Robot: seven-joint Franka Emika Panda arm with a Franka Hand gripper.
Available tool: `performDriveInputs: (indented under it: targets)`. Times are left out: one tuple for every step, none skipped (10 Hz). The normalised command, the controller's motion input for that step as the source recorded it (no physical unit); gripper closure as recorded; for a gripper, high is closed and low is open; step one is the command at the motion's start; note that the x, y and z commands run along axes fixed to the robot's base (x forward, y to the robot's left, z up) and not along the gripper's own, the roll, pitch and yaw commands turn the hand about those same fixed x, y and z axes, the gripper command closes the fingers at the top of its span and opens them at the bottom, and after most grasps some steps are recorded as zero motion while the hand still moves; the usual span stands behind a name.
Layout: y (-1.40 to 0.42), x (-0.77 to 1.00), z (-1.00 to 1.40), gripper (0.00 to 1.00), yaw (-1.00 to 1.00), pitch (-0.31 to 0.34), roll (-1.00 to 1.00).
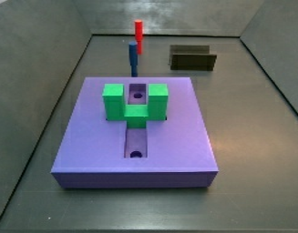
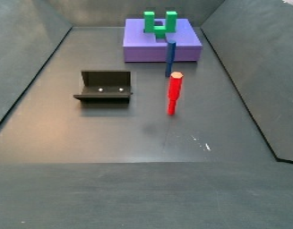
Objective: Pick up the brown object. Move up. Move to above the board. Insert the brown object.
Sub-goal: Move to above the board, then insert the brown object.
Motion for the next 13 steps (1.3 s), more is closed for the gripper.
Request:
performDriveInputs:
  targets:
    - [-1.40,0.24,0.18,1.00,0.01,0.152,0.02]
    - [-0.93,0.19,0.13,1.00,0.01,0.166,0.02]
    - [-0.45,0.15,0.07,1.00,0.01,0.160,0.03]
    - [-0.27,0.11,0.05,1.00,0.01,0.130,0.04]
    - [-0.21,0.08,0.04,1.00,0.01,0.109,0.05]
    - [0.00,0.00,-0.03,1.00,-0.01,0.000,0.00]
    - [0.00,-0.08,-0.06,1.00,-0.19,-0.084,-0.04]
    - [0.00,-0.29,0.00,1.00,-0.52,-0.156,-0.03]
    - [-0.05,-0.18,0.00,1.00,-0.73,-0.093,0.00]
    - [-0.13,-0.03,0.00,1.00,-0.84,-0.091,0.00]
    - [-0.14,0.00,-0.04,1.00,-0.92,-0.083,0.00]
    - [-0.12,0.01,-0.07,1.00,-0.97,-0.084,0.00]
    - [-0.05,0.01,-0.17,1.00,-0.99,-0.109,0.00]
